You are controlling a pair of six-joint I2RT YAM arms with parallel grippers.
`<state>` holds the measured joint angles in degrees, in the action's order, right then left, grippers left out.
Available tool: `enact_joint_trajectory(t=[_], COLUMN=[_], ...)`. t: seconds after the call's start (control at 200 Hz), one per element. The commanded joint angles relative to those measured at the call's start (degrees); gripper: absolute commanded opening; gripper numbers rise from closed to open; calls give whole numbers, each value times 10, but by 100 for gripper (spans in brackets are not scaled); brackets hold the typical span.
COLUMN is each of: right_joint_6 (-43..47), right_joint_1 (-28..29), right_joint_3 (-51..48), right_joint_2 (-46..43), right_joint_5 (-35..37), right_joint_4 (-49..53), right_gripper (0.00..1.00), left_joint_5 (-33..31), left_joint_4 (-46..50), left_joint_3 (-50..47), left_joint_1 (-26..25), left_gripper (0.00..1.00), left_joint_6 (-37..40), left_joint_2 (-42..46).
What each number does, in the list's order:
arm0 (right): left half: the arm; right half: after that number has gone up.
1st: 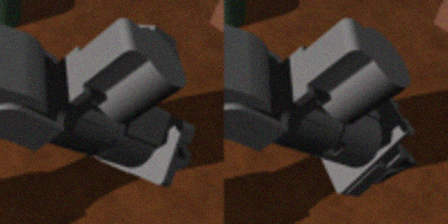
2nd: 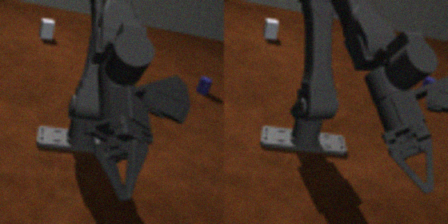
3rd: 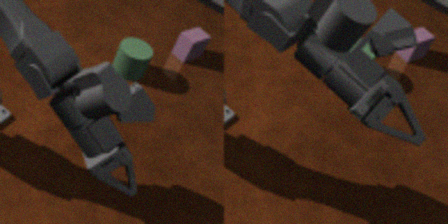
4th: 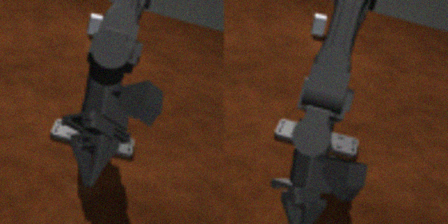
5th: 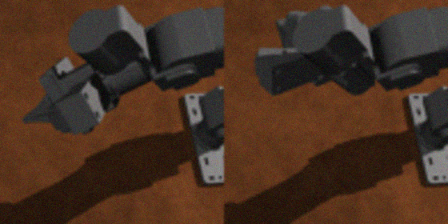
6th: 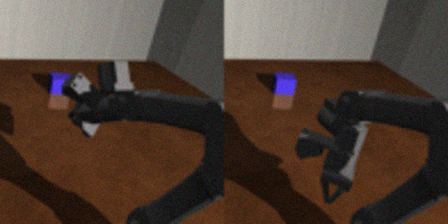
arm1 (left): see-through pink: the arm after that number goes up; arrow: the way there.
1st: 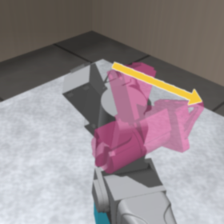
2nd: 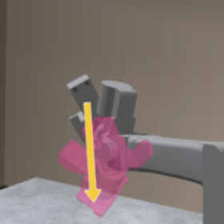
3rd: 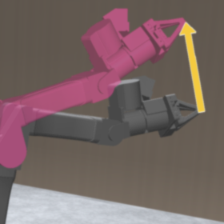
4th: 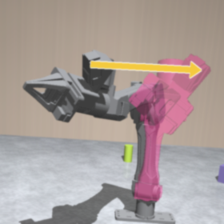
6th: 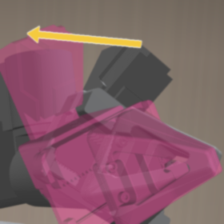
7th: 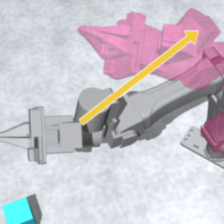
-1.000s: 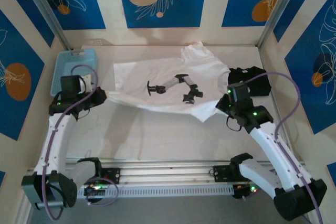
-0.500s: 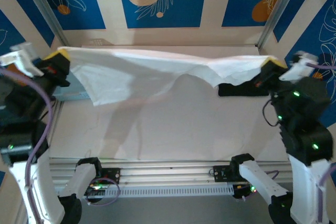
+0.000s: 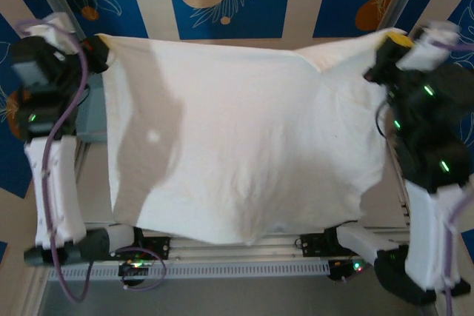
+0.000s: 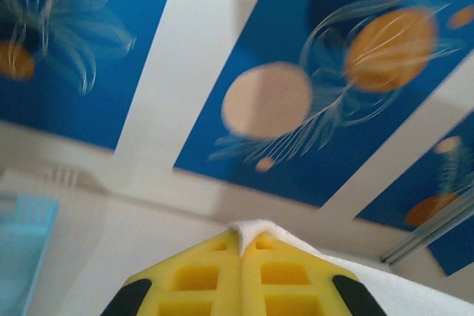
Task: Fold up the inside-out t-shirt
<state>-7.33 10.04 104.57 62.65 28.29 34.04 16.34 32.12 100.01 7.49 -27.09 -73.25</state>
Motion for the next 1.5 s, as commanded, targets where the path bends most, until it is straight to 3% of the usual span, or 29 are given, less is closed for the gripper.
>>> enact_joint_trajectory(t=[0.0,0.21,0.355,0.52,0.76,0.97,1.245,1.495], right_joint_6=[44,39,30,22,13,10,54,103], right_joint_1=[-23,-35,-36,-36,-35,-34,-34,-34], right_joint_3=[-17,16,38,35,10,77,160,88], right_joint_2=[76,201,221,158,-8,-79,-58,18], right_joint_5=[-35,-89,-120,-147,-161,-168,-149,-147], right_joint_4=[-64,-77,-57,-26,21,77,93,1], right_gripper=[0,0,0,0,0,0,0,0], left_joint_5=[-16,-3,-1,-12,-10,-19,-49,-40], left_joint_4=[-63,-112,-114,-98,-87,-55,-33,-136], left_joint_3=[-26,-51,-57,-68,-101,-54,20,-105], left_joint_1=[-1,-12,-13,-11,-11,-11,-11,-12], left_gripper=[0,0,0,0,0,0,0,0], left_joint_6=[-7,-1,6,25,32,37,49,24], left_joint_2=[-37,-110,-96,-12,167,248,217,134])
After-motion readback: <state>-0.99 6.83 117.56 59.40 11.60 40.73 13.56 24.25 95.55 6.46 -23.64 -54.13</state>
